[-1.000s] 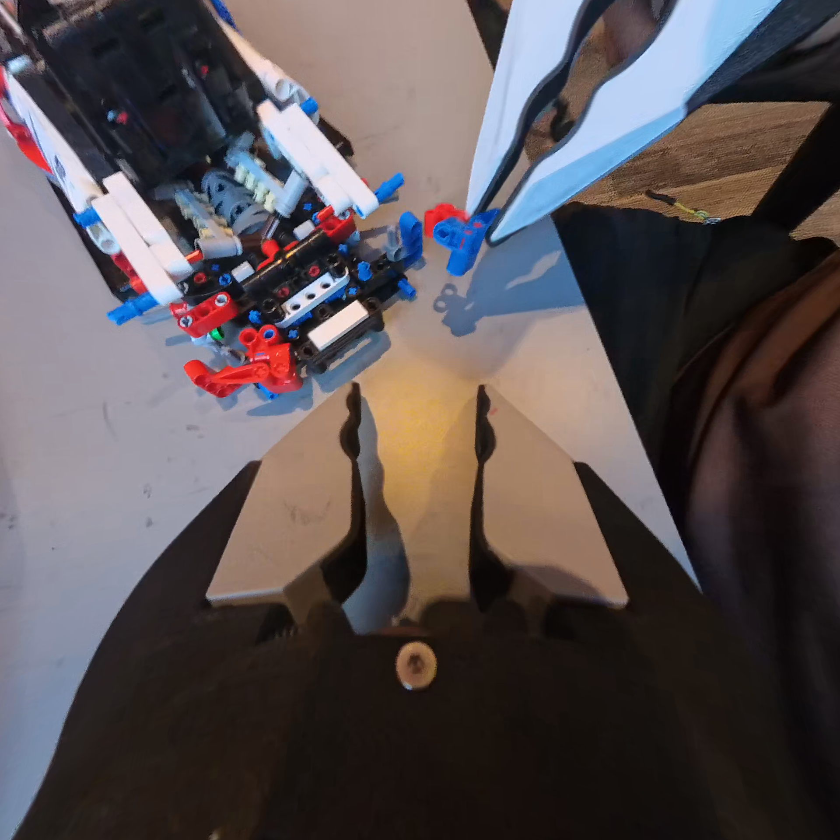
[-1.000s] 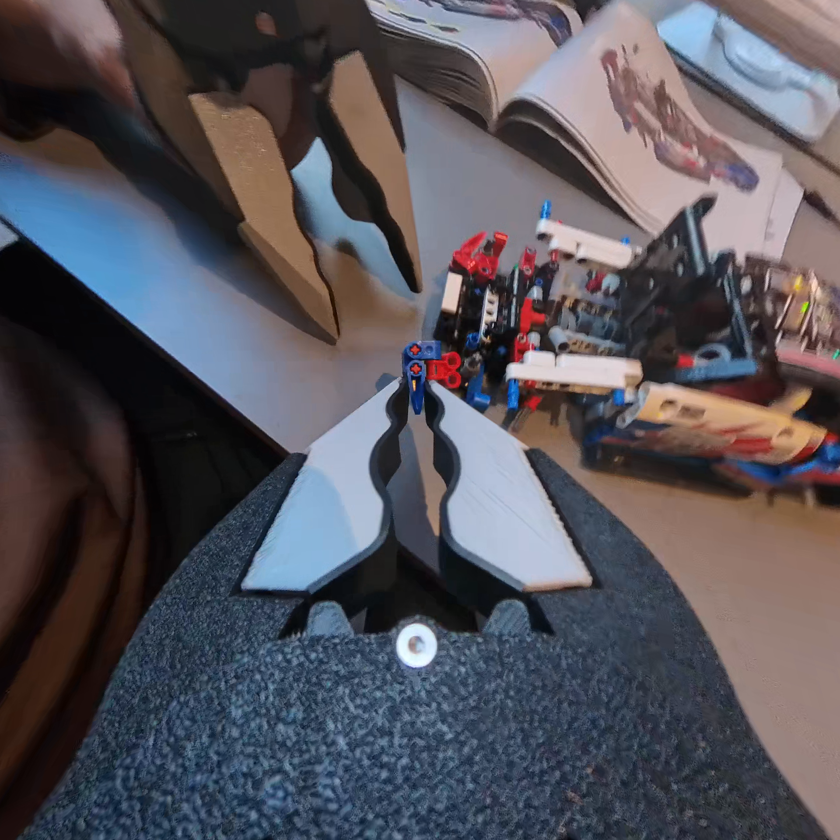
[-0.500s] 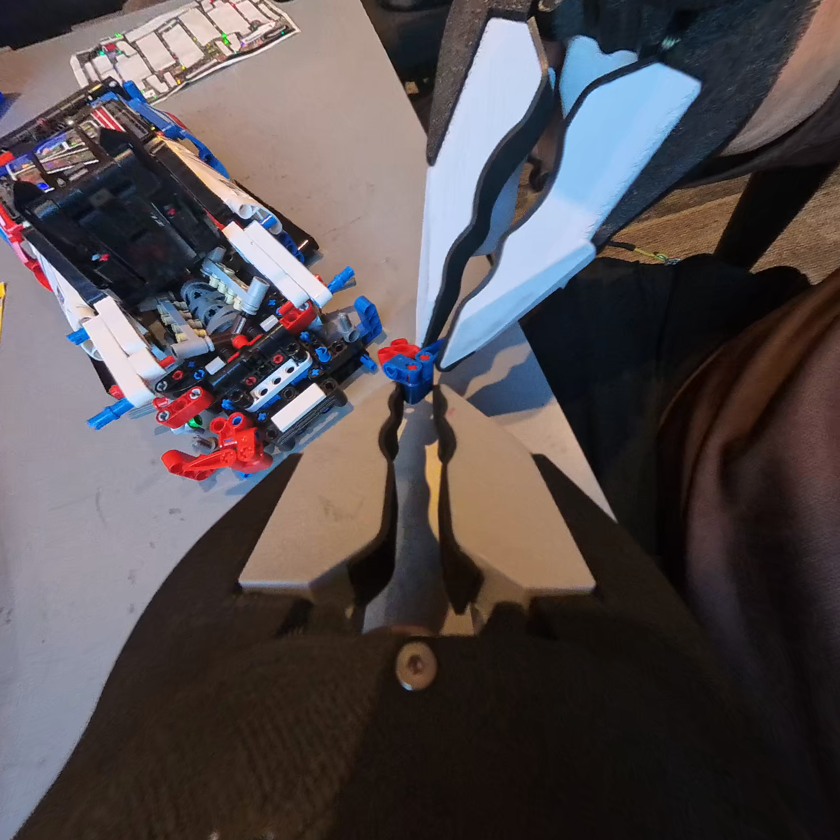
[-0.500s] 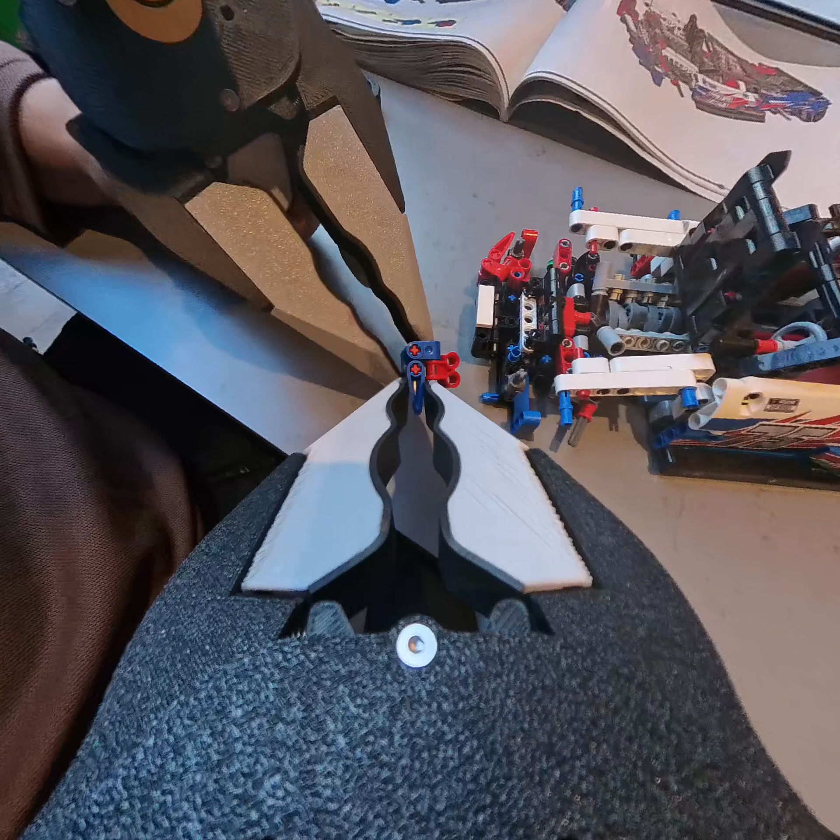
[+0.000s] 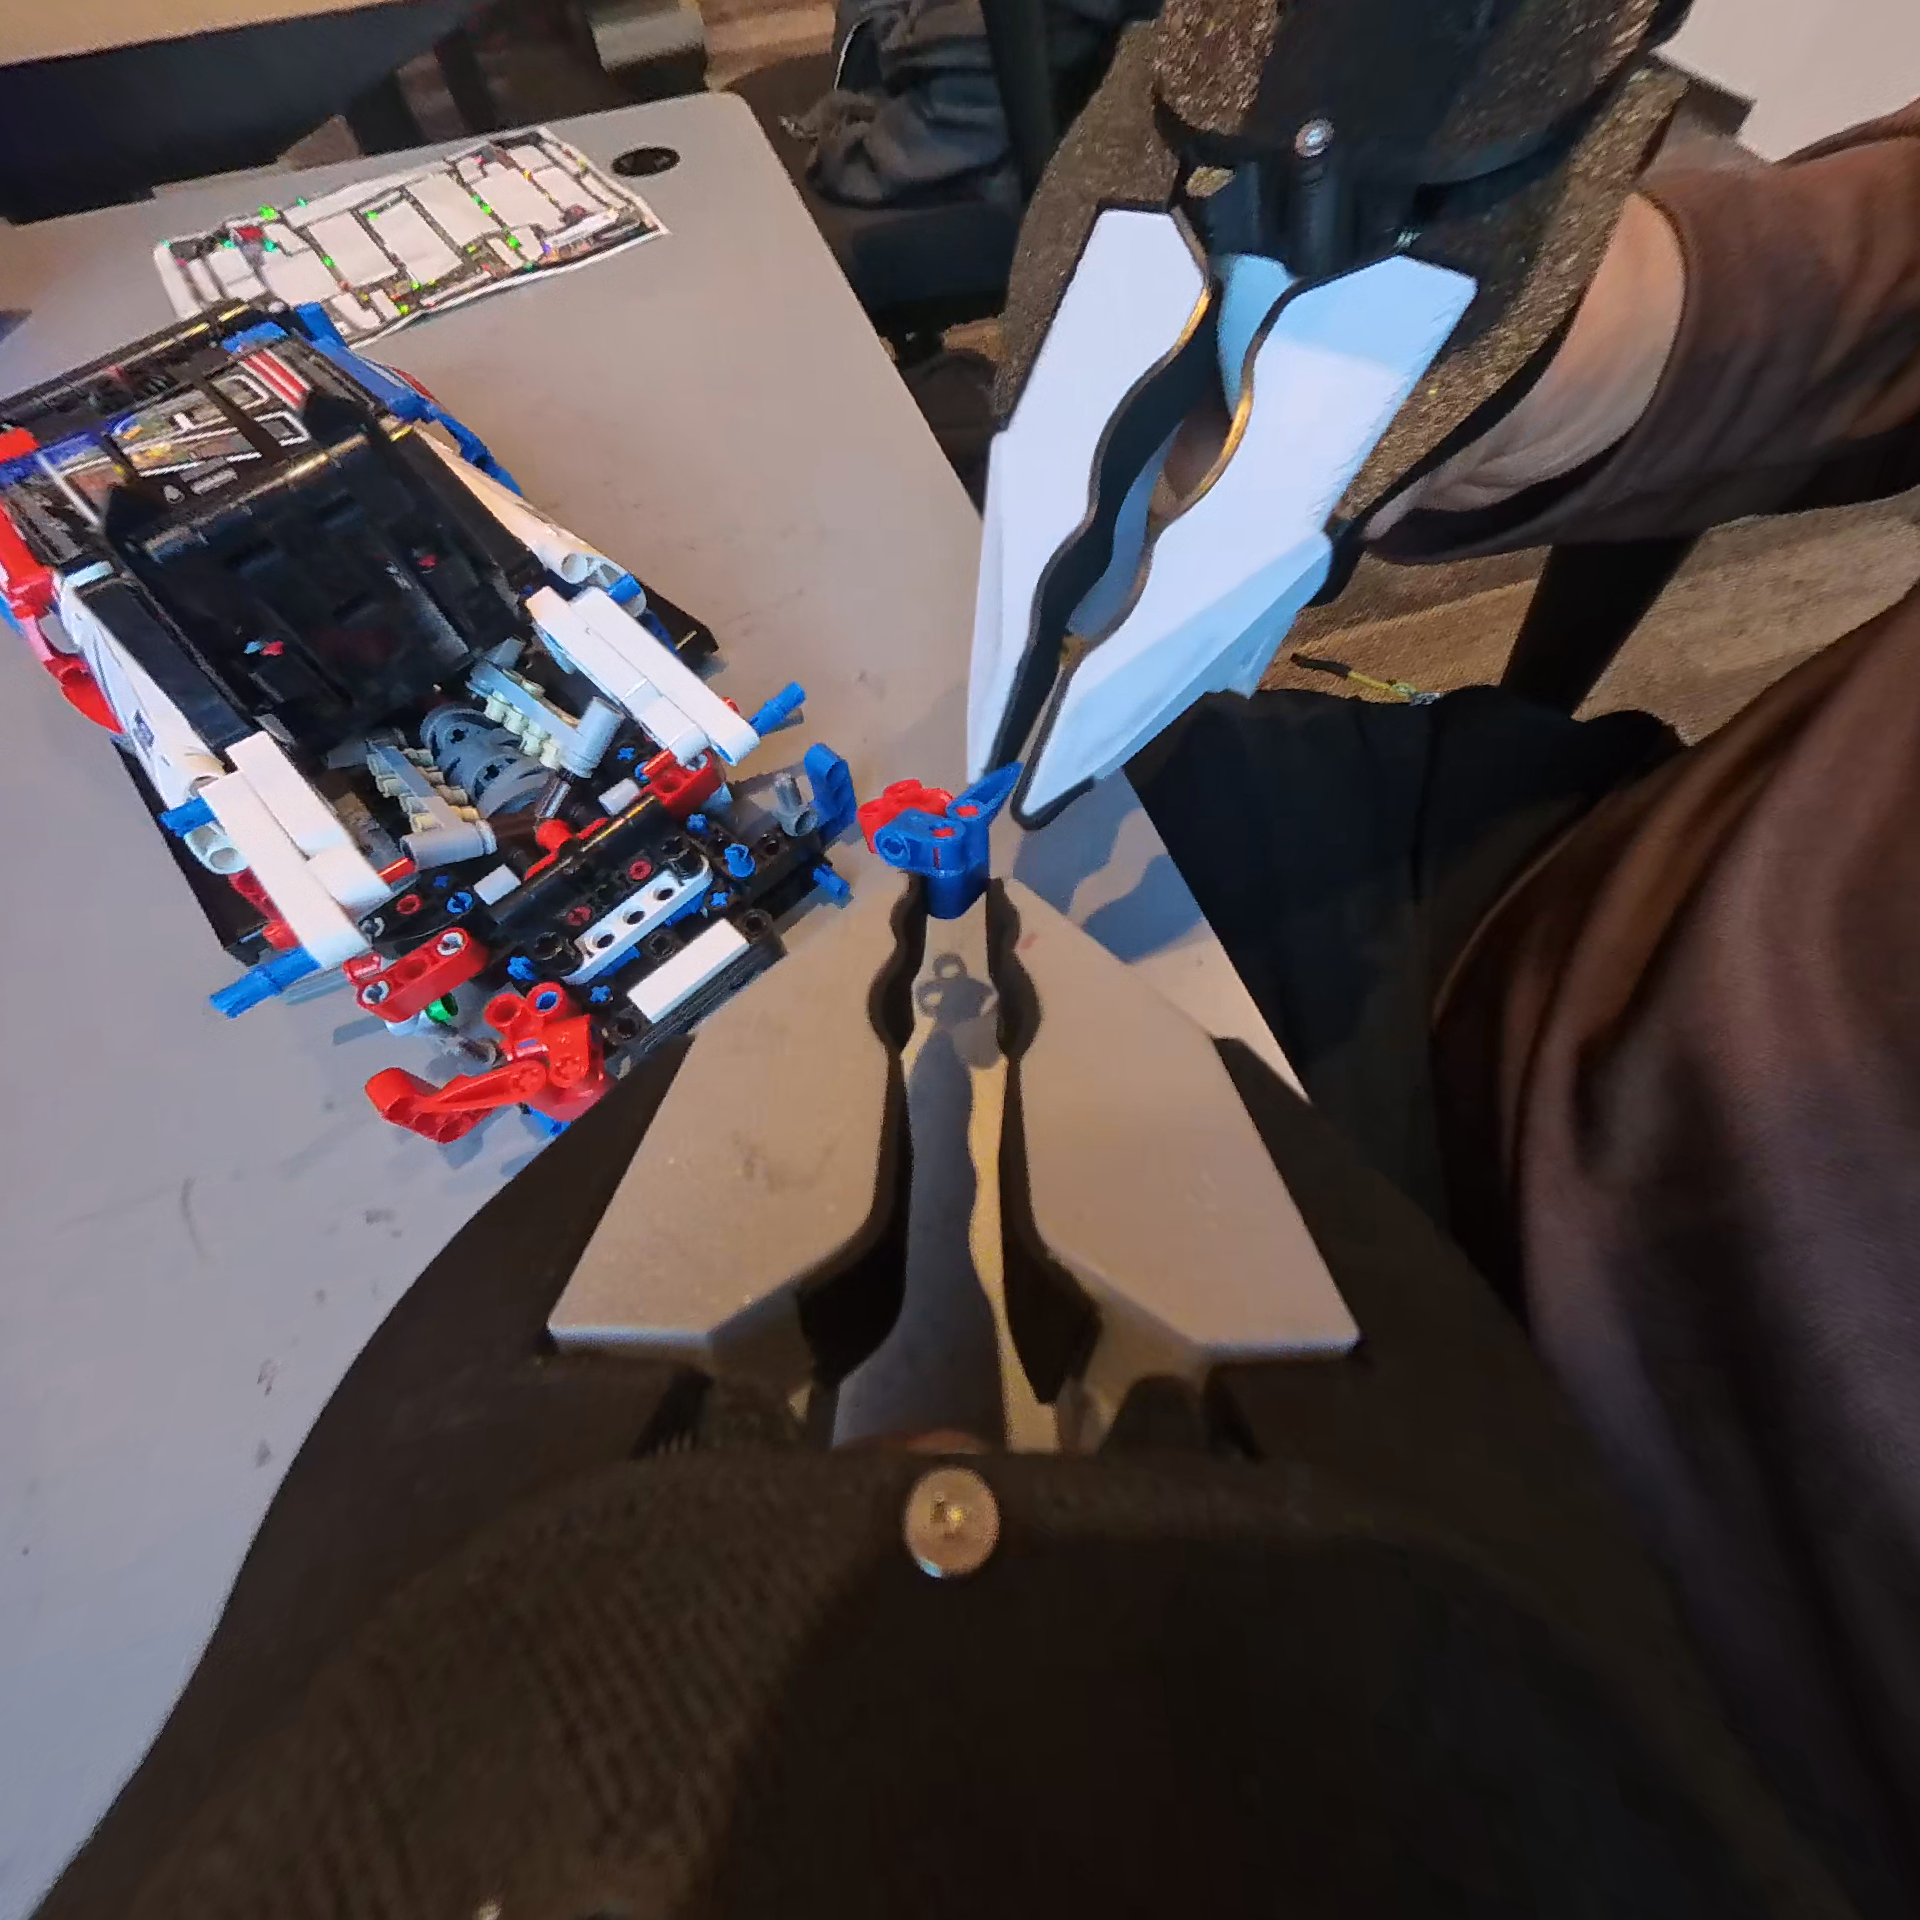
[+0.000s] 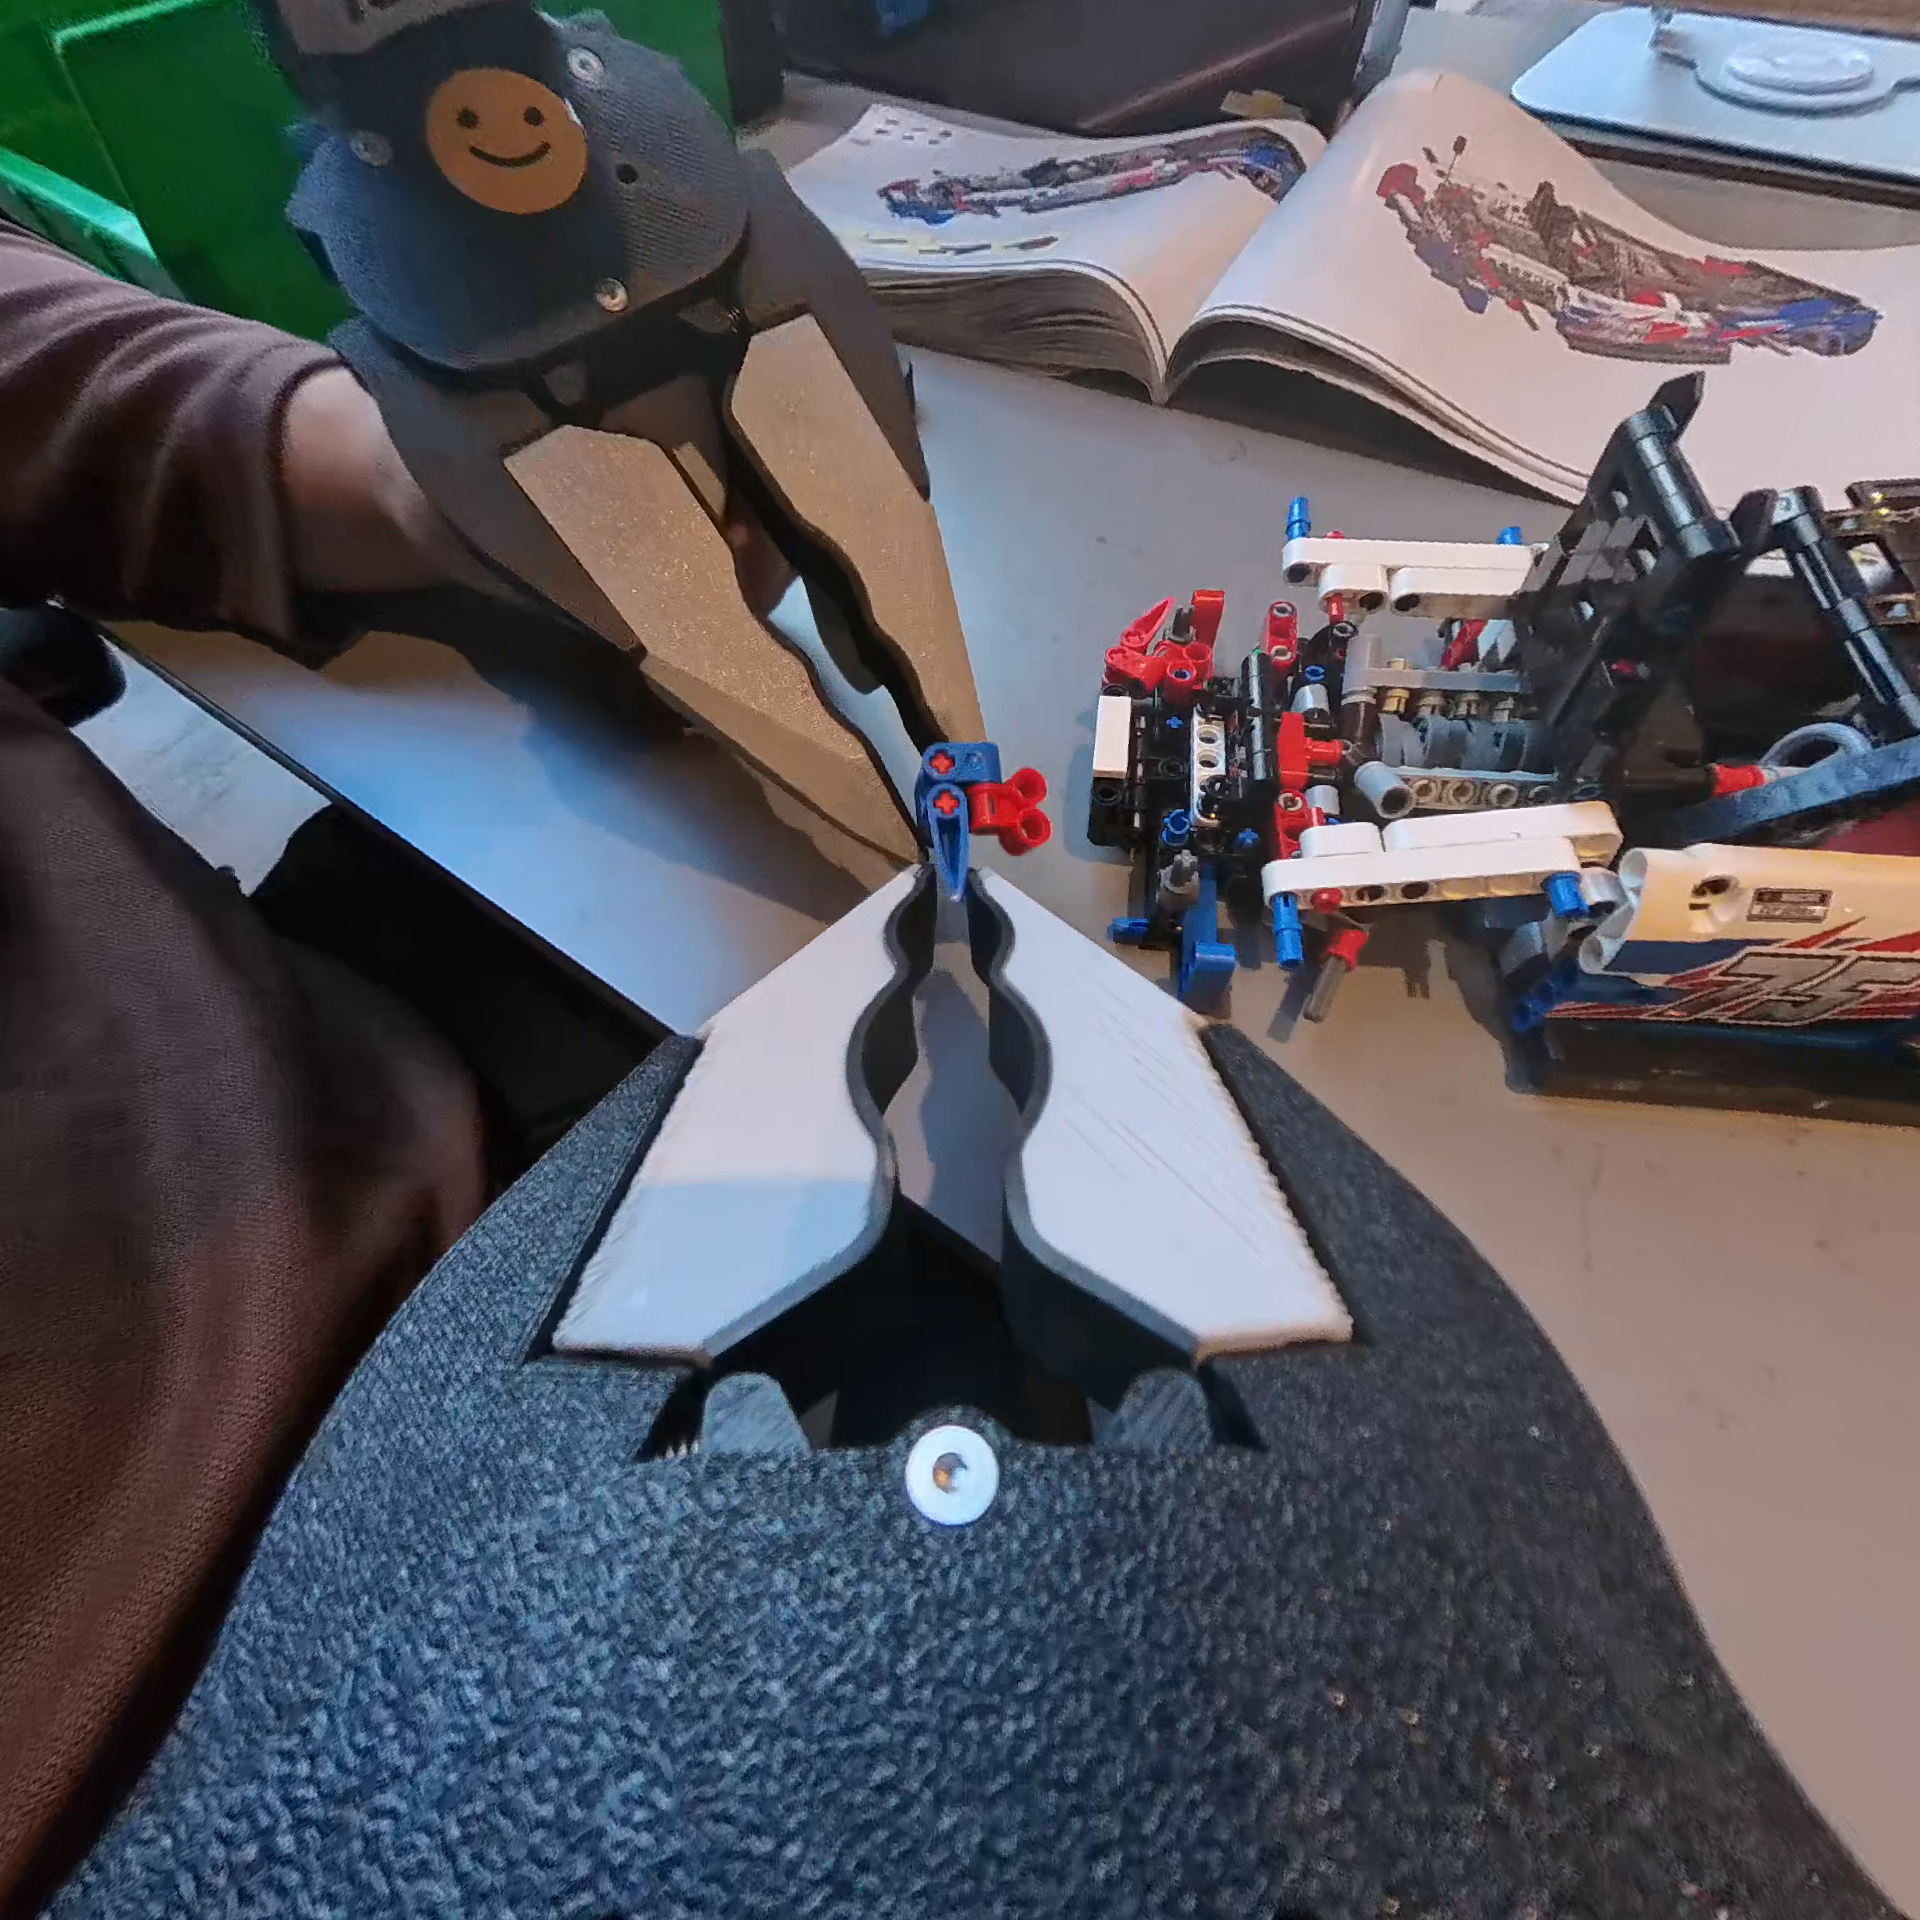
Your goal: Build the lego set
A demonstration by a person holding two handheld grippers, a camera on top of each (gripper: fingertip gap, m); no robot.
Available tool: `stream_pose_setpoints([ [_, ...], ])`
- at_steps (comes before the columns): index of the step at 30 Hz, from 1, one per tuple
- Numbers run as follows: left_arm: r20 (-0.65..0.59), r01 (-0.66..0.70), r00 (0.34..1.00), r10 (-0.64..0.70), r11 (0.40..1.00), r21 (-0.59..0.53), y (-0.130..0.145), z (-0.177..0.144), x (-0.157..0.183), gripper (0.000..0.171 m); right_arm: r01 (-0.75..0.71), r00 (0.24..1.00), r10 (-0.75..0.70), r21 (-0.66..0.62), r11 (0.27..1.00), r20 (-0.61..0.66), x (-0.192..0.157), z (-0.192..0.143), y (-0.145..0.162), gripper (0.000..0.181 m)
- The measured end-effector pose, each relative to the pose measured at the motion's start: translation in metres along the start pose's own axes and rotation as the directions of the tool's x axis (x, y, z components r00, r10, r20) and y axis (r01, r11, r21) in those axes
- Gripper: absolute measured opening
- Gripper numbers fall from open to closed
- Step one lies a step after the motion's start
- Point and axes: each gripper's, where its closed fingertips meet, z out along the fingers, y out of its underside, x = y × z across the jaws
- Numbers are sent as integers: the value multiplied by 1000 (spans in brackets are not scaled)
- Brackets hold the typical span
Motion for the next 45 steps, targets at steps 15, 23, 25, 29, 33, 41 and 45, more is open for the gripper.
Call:
stream_pose_setpoints([
  [15, 201, 129, 971, -130, 991, 18, 13, -23, -57, 67, -28, 995, 26, -24, 999, -97, 15, 5, 7, 4],
  [23, 111, 242, 968, -225, 955, -171, 44, -13, -82, 99, -41, 995, 36, -53, 998, -98, 18, 7, 12, 4],
  [25, 67, 212, 977, -203, 962, -175, 41, -9, -79, 89, -28, 994, 21, -66, 997, -105, 19, 7, 15, 4],
  [29, 49, 177, 984, -171, 967, -184, 40, -6, -76, 80, -23, 993, 13, -87, 996, -114, 21, 4, 21, 4],
  [33, 56, 190, 981, -183, 966, -177, 40, -7, -71, 80, -20, 992, 7, -99, 995, -126, 25, -5, 24, 4],
  [41, 71, 179, 983, -168, 966, -185, 37, -3, -45, 82, -20, 985, -2, -127, 992, -175, 27, -23, 36, 4],
  [45, 71, 147, 988, -135, 969, -200, 35, 3, -29, 87, -30, 984, 11, -106, 994, -176, 23, -28, 32, 4],
])
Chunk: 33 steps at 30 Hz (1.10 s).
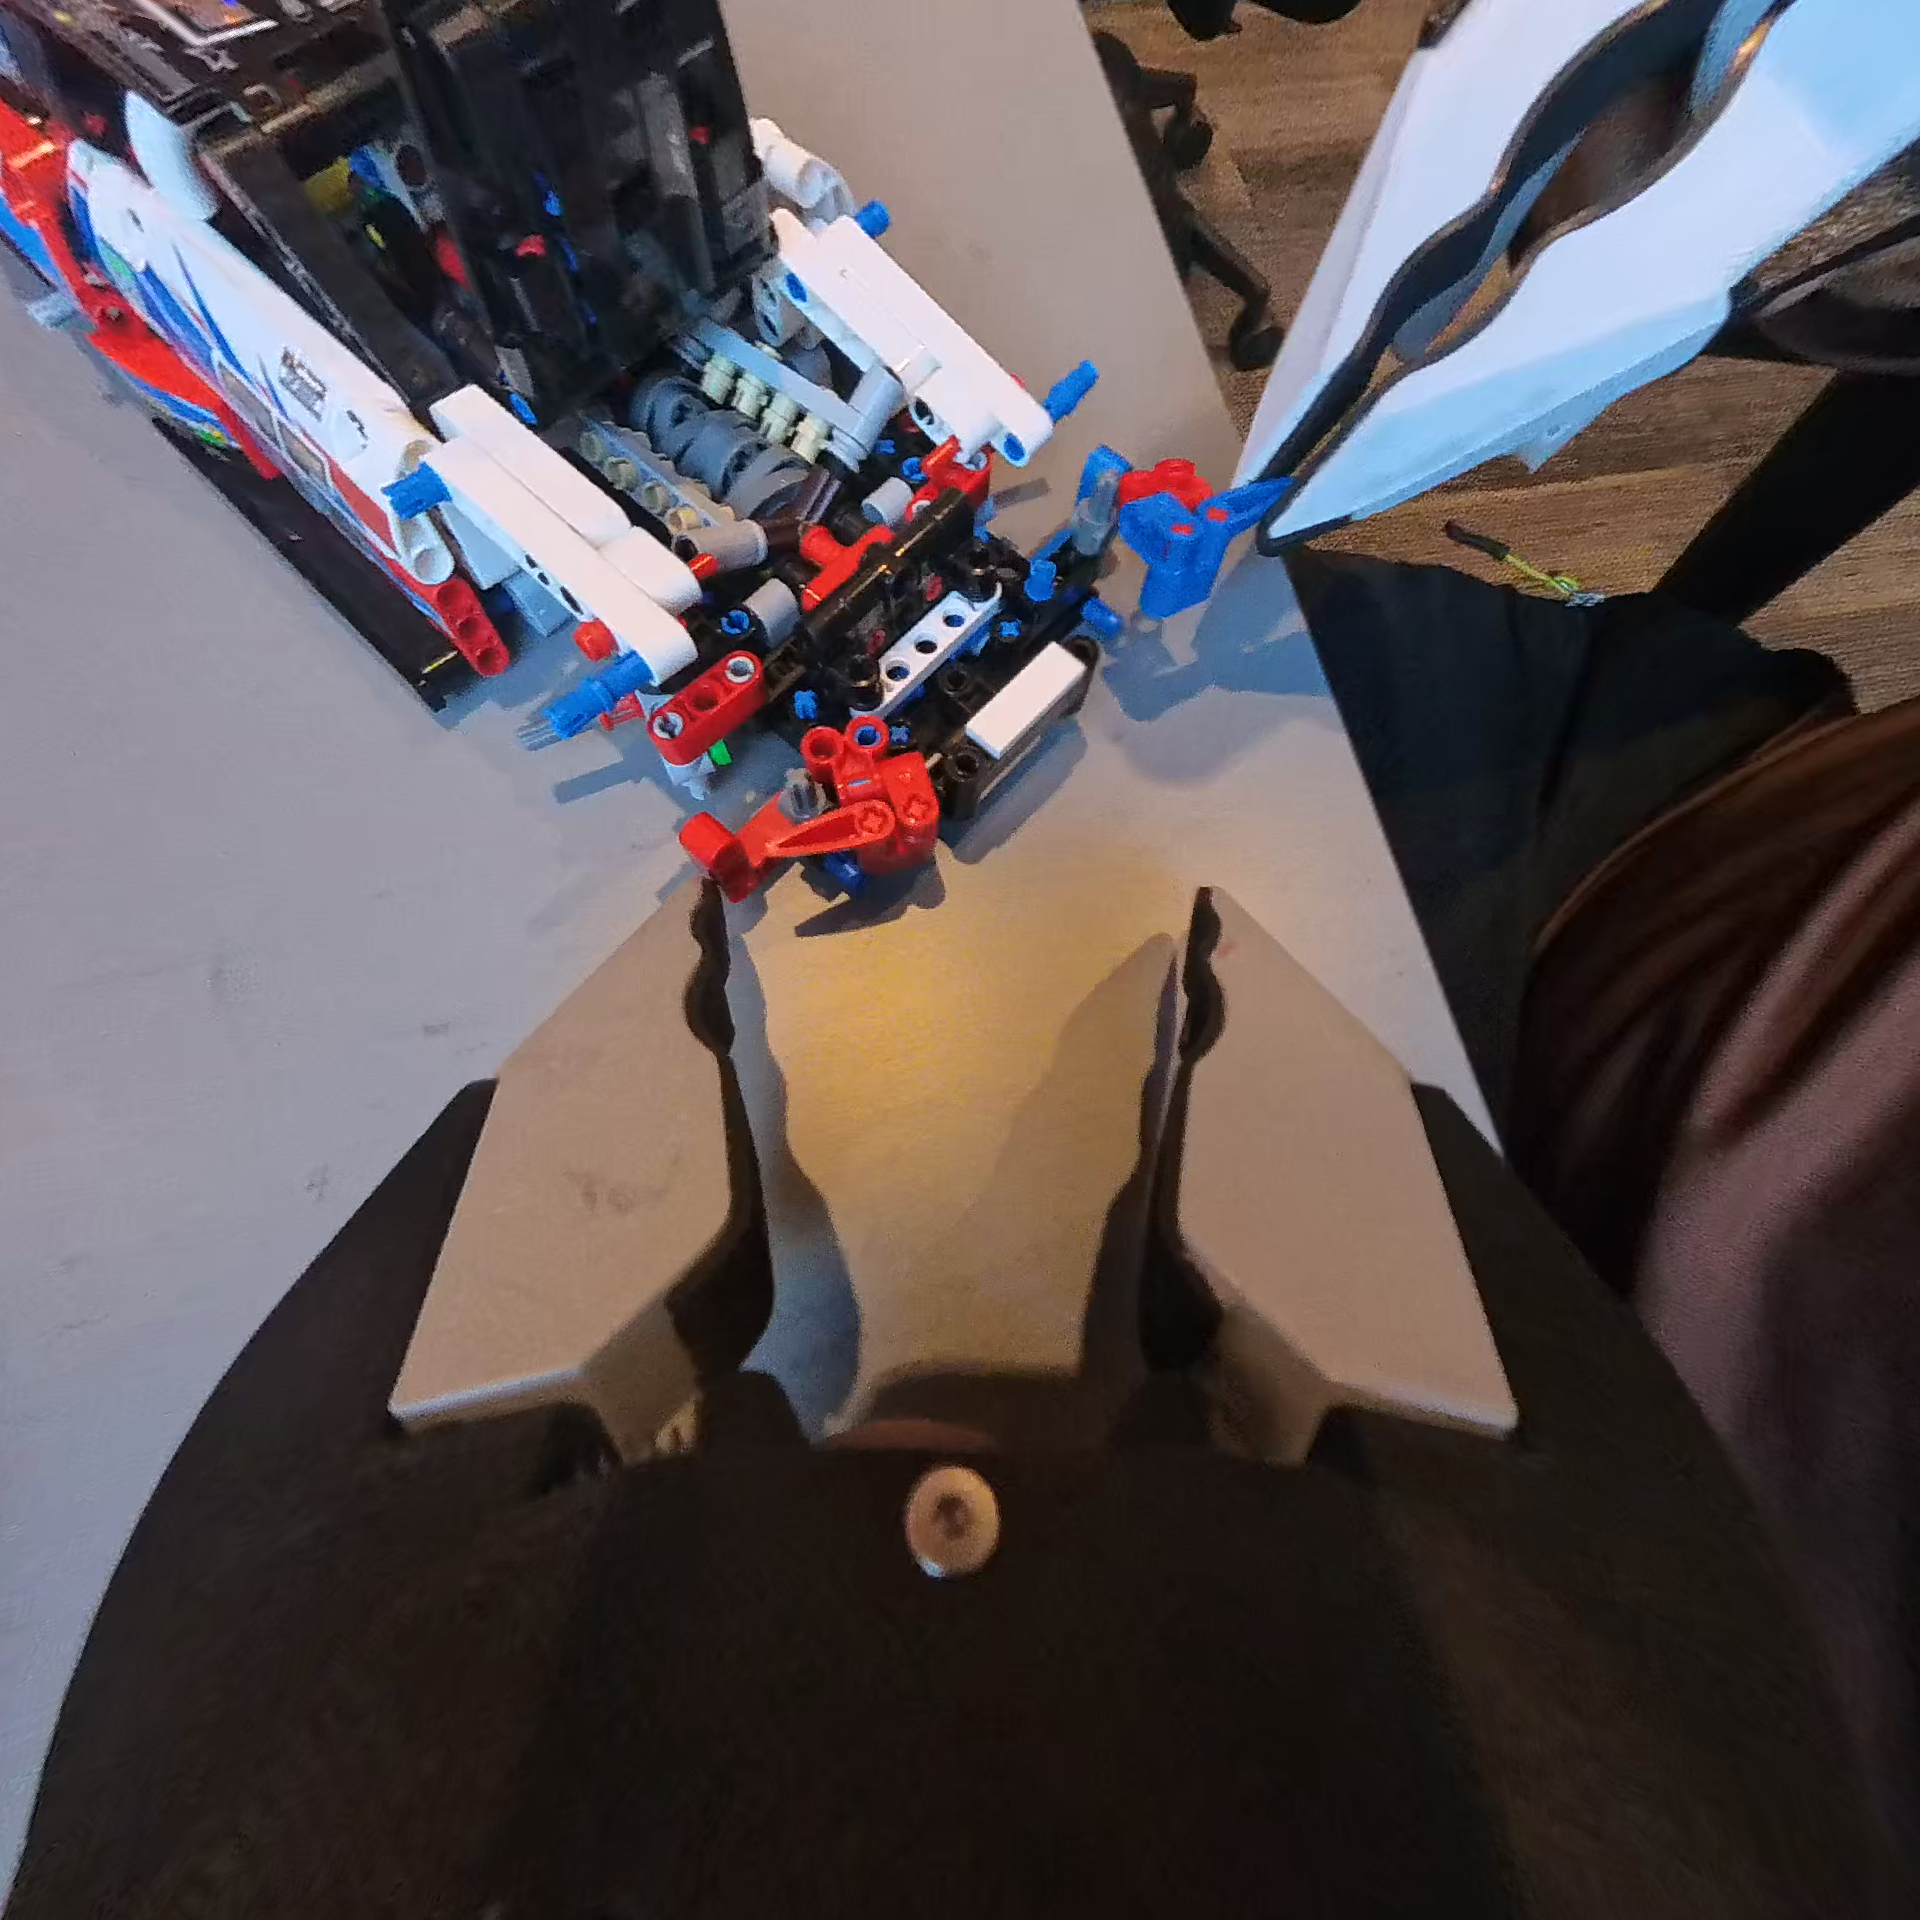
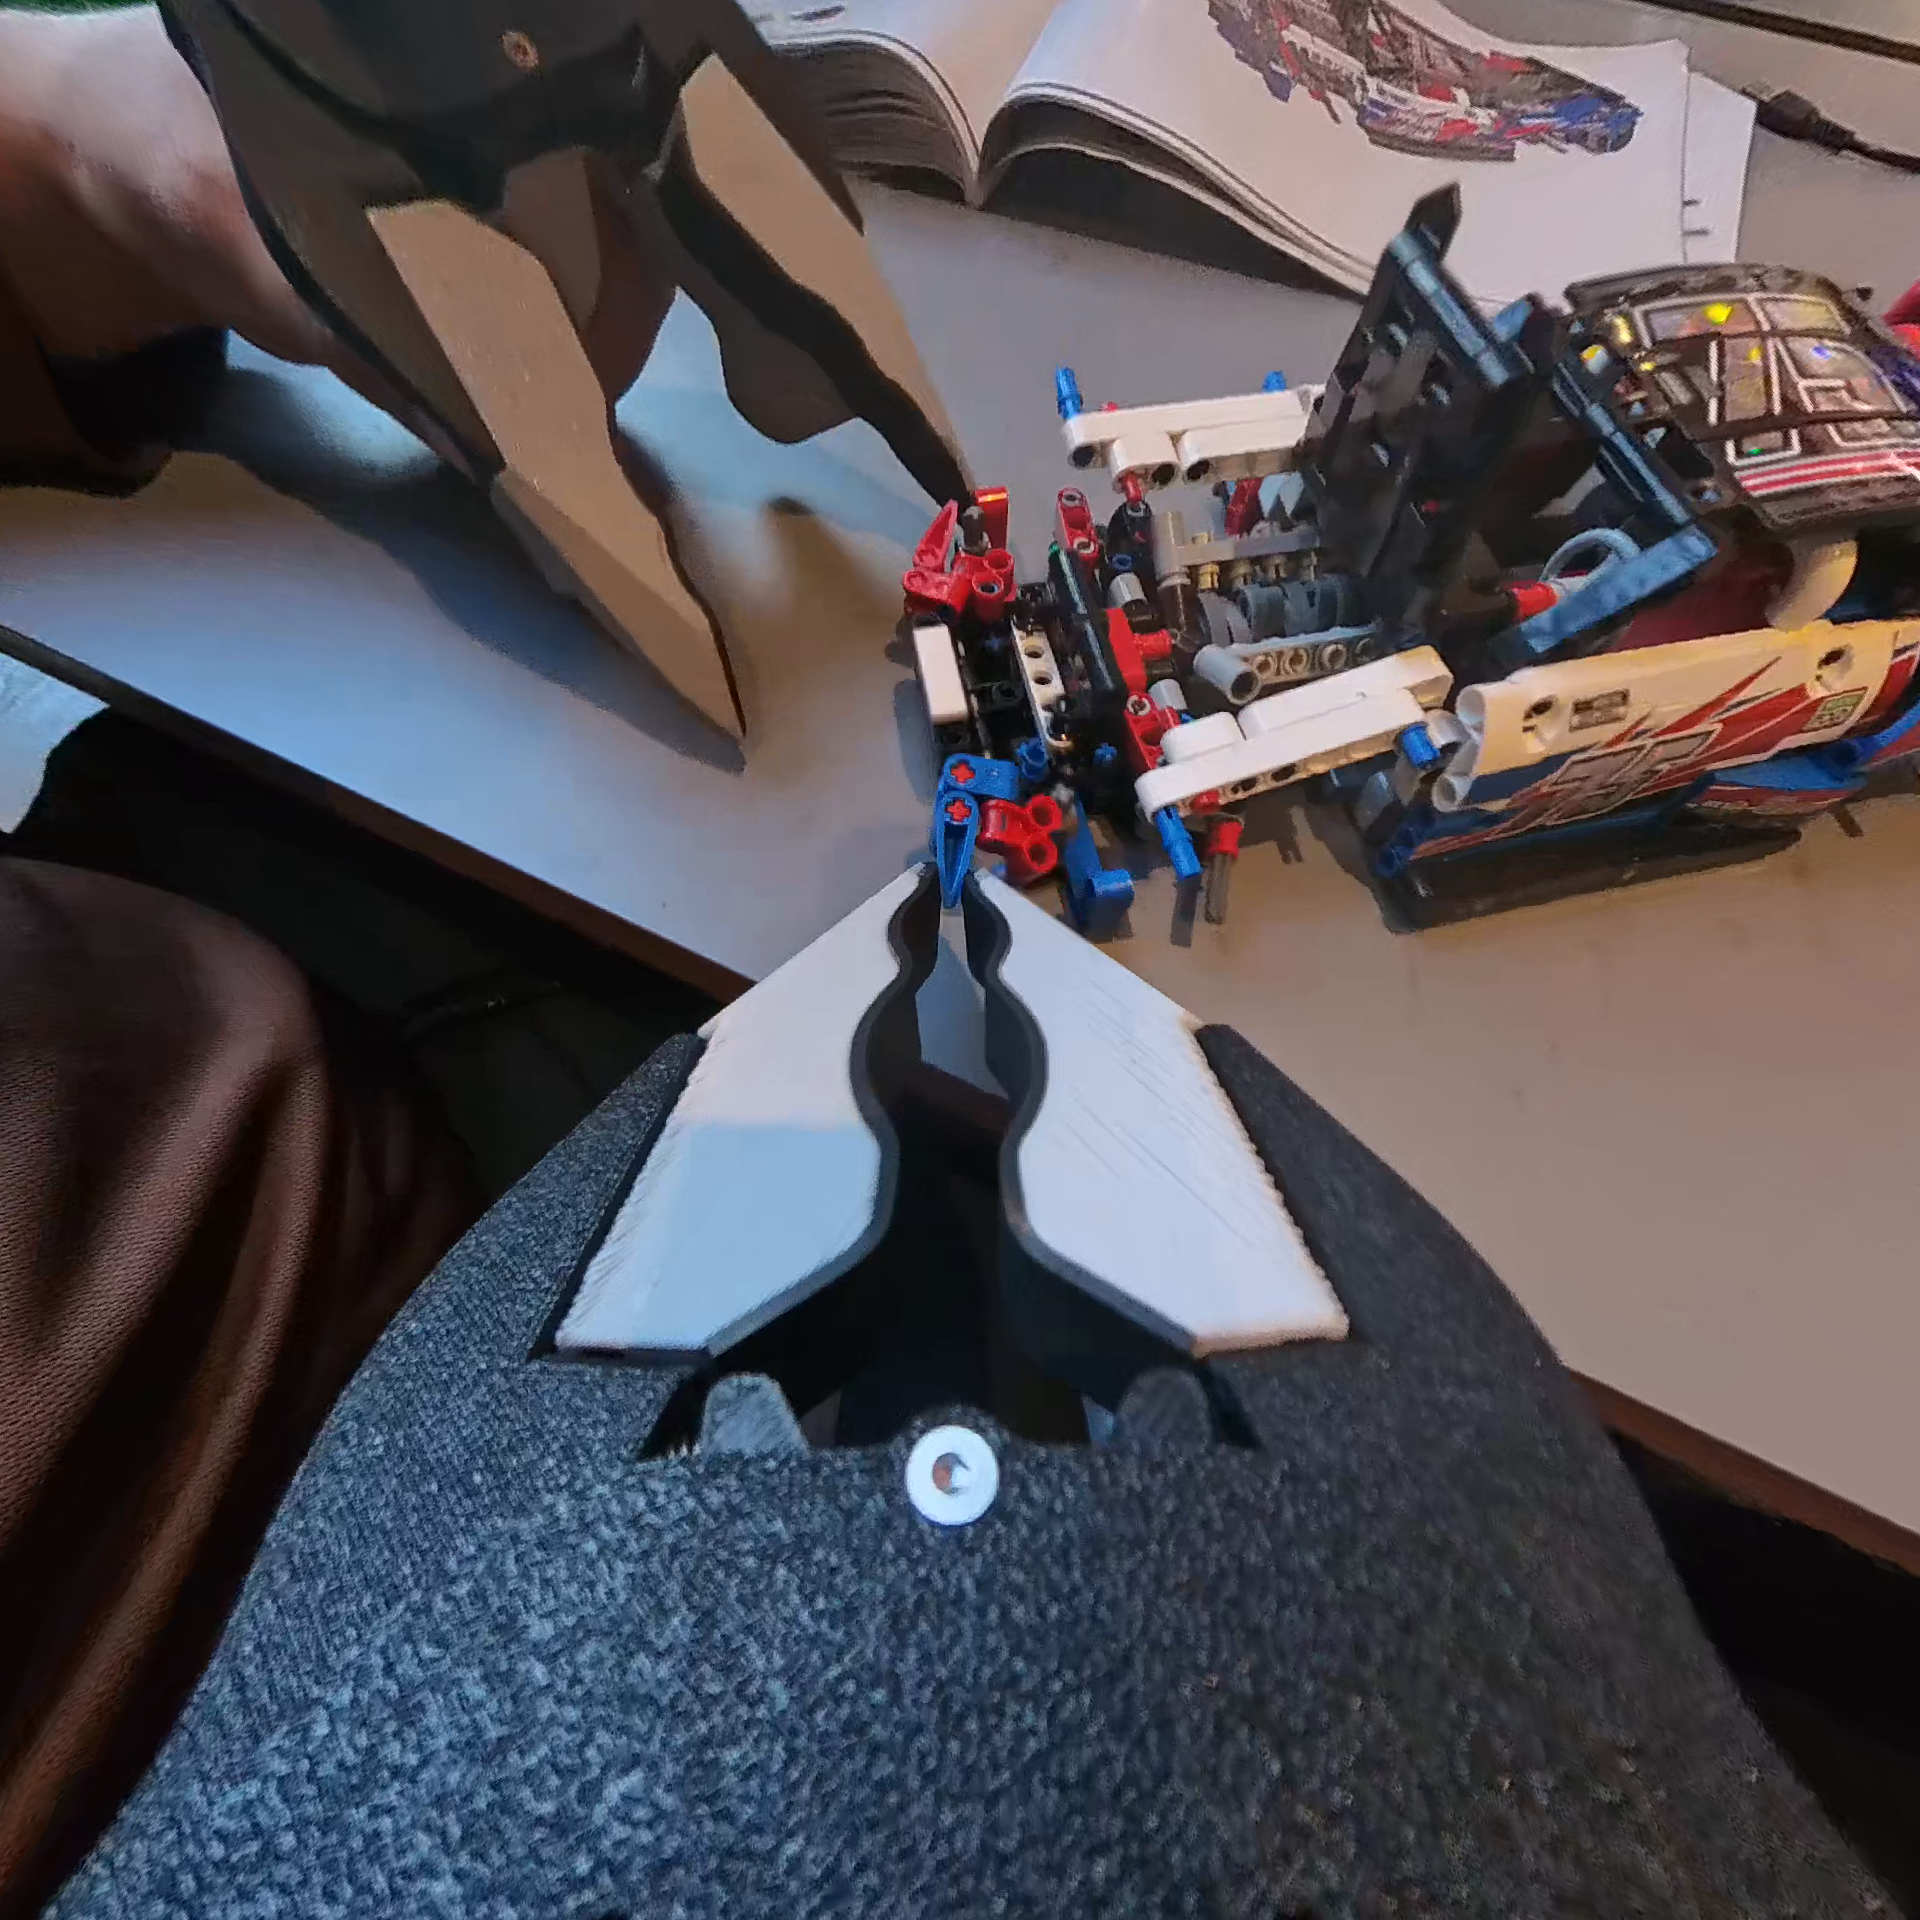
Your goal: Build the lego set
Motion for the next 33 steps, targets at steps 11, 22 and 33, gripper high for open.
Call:
stream_pose_setpoints([
  [11, 21, 24, 999, -26, 997, 76, -10, -6, 7, 68, 23, 996, -24, -9, 1000, -84, -6, 0, -7, 4],
  [22, 39, -7, 999, 3, 994, 108, -13, -9, 9, 60, 98, 981, -108, -63, 993, -163, -3, 7, -4, 4],
  [33, 25, -12, 1000, 9, 994, 111, -14, -10, 11, 55, 136, 975, -147, -77, 988, -169, -5, 3, 3, 4],
])
